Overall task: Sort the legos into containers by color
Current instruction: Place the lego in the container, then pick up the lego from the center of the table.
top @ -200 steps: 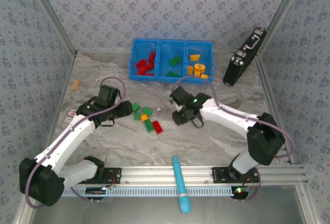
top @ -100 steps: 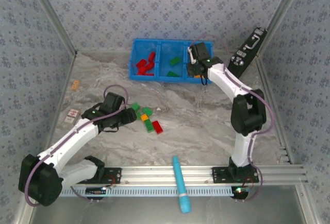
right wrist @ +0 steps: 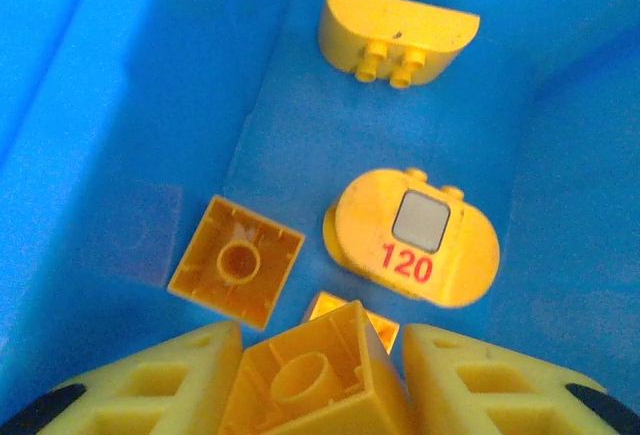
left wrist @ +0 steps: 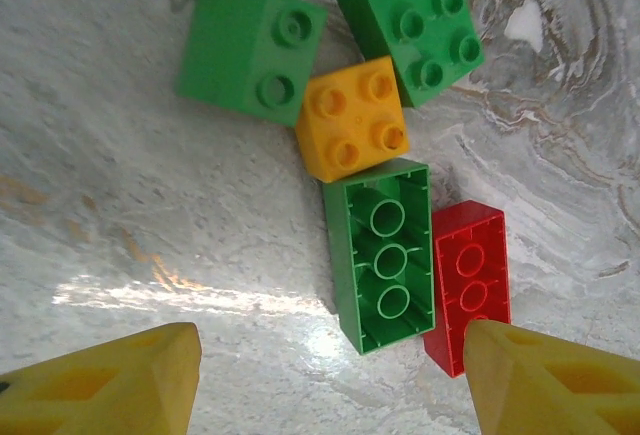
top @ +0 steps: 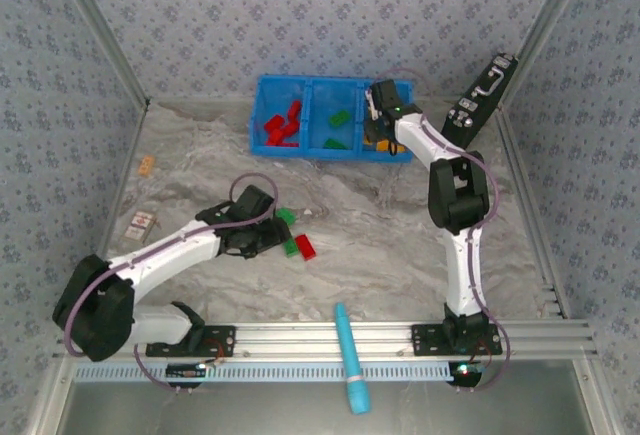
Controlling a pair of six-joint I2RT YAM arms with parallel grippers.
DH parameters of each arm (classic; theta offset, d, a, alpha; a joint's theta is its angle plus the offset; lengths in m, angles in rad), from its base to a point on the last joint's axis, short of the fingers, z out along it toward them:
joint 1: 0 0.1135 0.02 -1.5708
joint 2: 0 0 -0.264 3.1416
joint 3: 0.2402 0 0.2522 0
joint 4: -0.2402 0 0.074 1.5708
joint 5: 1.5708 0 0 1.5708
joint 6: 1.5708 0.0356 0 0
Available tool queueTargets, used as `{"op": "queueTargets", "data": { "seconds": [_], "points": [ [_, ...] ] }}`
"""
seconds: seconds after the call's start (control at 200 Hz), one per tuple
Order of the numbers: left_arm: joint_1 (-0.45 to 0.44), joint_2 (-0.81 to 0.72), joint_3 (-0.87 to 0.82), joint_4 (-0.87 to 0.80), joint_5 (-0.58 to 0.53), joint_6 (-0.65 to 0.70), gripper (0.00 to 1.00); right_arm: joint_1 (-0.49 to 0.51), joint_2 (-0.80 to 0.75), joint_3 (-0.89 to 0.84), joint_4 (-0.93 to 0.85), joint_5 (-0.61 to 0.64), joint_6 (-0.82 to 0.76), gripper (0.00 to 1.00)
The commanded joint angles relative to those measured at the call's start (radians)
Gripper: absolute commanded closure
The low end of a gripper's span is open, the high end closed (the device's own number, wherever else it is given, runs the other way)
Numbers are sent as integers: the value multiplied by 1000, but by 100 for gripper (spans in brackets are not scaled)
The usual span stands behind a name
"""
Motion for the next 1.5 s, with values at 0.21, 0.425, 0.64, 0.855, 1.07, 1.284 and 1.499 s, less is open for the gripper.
{"op": "queueTargets", "data": {
  "seconds": [0.21,0.425,0.64,0.855,1.07,1.284,1.499],
  "points": [
    [-52,102,65,83,-42,-155,29,-31,51,74,52,-67,9,43],
    [-62,205,111,78,-56,-153,28,-39,26,65,61,-100,1,33],
    [-62,231,107,44,-109,-175,28,-44,-34,26,81,-125,-6,32],
    [-62,295,127,42,-118,-197,28,-44,-83,-24,118,-144,-3,32],
    [-63,372,164,41,-120,-233,30,-56,-97,-34,114,-178,7,32],
    [-61,395,165,20,-113,-241,40,-88,-98,-31,112,-227,27,32],
    [-61,386,144,-14,-98,-228,58,-102,-102,-15,109,-231,23,31]
  ]
}}
